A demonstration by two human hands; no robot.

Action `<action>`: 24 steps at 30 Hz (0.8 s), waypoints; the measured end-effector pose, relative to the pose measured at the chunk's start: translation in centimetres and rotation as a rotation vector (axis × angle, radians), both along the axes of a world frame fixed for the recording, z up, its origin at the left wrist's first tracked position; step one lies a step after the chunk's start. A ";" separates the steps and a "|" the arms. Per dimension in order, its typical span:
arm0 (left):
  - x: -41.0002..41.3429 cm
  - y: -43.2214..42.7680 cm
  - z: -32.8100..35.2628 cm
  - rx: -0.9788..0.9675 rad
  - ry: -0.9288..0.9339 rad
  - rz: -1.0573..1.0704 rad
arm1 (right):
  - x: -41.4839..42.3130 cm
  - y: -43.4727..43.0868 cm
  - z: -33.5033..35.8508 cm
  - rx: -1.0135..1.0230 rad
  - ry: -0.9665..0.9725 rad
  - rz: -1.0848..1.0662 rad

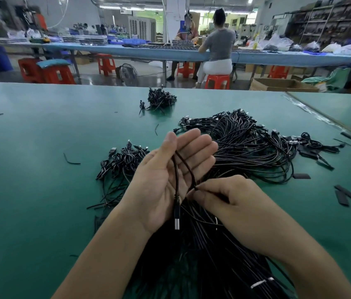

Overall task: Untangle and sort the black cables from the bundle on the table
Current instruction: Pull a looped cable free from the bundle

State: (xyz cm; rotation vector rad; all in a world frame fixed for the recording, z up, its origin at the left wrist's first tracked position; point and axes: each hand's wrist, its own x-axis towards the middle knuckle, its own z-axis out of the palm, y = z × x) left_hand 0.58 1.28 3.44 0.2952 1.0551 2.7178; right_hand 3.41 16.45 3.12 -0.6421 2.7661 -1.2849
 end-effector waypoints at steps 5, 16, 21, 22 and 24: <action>-0.3 0.0 -1.3 -0.451 0.133 0.258 | 0.8 0.5 1.3 0.060 0.103 -0.017; 1.1 -1.0 -0.1 -0.666 0.035 -0.336 | -0.3 1.4 0.9 -0.360 0.262 -0.270; 0.5 -1.4 0.6 -0.104 -0.099 -0.325 | -0.1 0.8 0.6 -0.159 0.011 -0.159; 0.4 -1.3 0.6 -0.015 -0.116 -0.280 | 0.1 0.6 0.7 -0.098 -0.047 -0.115; 0.0 -1.2 0.5 0.075 -0.122 -0.111 | 0.5 0.1 0.7 0.053 -0.103 -0.040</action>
